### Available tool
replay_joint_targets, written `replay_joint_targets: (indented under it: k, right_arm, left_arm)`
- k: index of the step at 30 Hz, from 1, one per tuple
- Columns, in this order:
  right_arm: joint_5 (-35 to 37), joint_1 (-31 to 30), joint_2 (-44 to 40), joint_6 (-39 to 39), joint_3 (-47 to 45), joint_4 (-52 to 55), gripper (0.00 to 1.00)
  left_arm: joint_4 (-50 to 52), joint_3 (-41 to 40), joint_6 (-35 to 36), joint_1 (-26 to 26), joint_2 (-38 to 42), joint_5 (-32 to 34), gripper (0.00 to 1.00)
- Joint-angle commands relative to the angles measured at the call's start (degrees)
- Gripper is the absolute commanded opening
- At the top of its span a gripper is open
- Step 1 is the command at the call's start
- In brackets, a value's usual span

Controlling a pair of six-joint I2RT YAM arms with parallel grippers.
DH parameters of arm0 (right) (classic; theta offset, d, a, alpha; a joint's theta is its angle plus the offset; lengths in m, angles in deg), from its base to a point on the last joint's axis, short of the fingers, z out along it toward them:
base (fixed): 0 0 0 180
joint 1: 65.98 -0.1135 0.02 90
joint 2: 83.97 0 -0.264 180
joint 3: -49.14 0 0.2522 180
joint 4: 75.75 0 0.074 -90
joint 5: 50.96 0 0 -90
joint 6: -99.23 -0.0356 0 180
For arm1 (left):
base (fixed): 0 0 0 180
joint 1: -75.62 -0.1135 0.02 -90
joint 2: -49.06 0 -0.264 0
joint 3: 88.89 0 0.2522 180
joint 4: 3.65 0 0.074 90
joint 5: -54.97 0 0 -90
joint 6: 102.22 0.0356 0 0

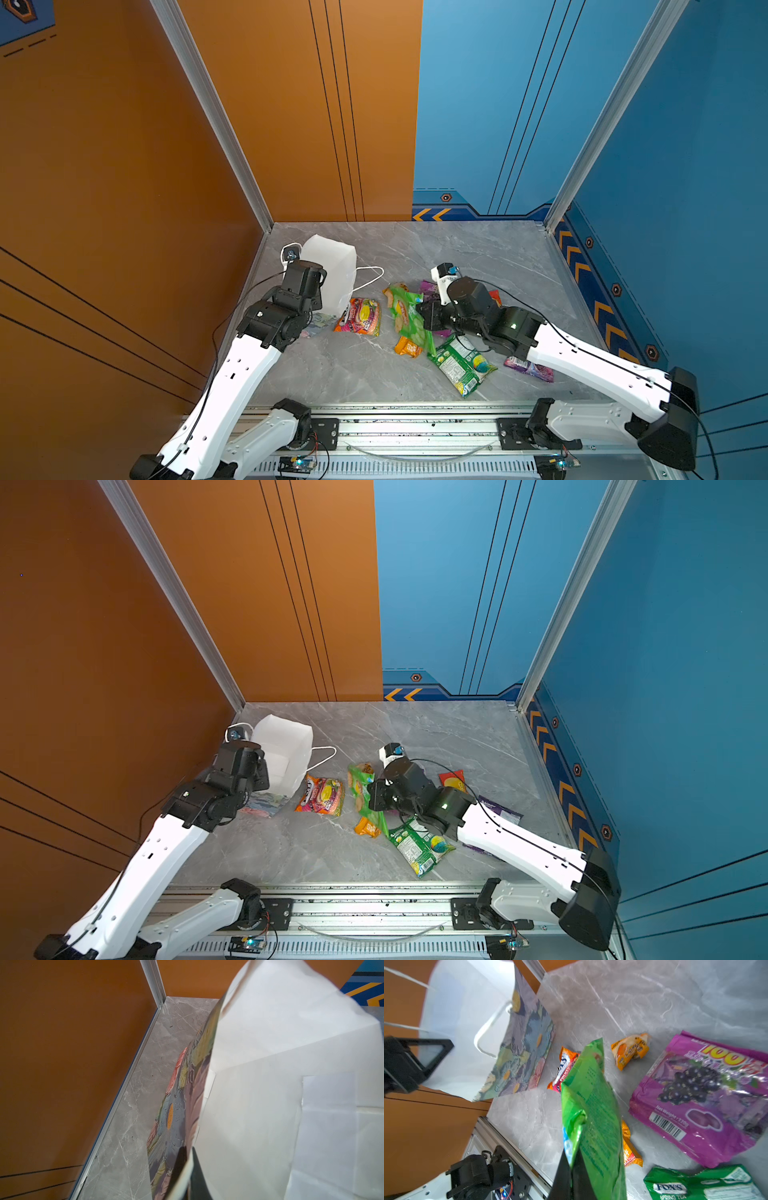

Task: Place the snacks into the paper bag
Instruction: Place the snack in the paper bag.

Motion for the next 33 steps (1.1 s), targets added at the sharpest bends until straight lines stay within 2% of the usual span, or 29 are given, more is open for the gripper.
replay_joint_targets:
  k: [1, 8, 12, 19, 26, 33]
  right_arm:
    - [1.41, 1.41, -3.16, 0.42, -0.06, -0.27, 0.0]
    - [2.4, 5.86, -5.96, 3.35, 6.33, 2.17, 0.0]
    - [1.96, 8.12, -4.61, 5.7, 12.93, 4.46, 0.0]
    - [0.25, 8.59, 0.0, 7.39, 24.64, 5.06, 0.0]
    - [-0.63, 3.1, 5.14, 8.07, 34.54, 5.02, 0.0]
    - [-2.11, -2.84, 9.31, 5.69, 37.81, 2.93, 0.0]
  left_arm:
    - [-0.13, 0.19, 1.13, 0.55, -0.53, -0.99, 0.0]
    - [-0.1, 0.7, 1.35, 0.82, -1.0, -2.26, 0.0]
    - [-0.14, 1.13, 1.49, 0.91, -1.23, -3.61, 0.0]
    - [-0.23, 1.57, 1.57, 1.76, -1.67, -5.09, 0.0]
    - [-0.22, 1.83, 1.4, 2.6, -1.85, -5.13, 0.0]
    - [-0.26, 1.99, 1.31, 2.76, -2.2, -5.25, 0.0]
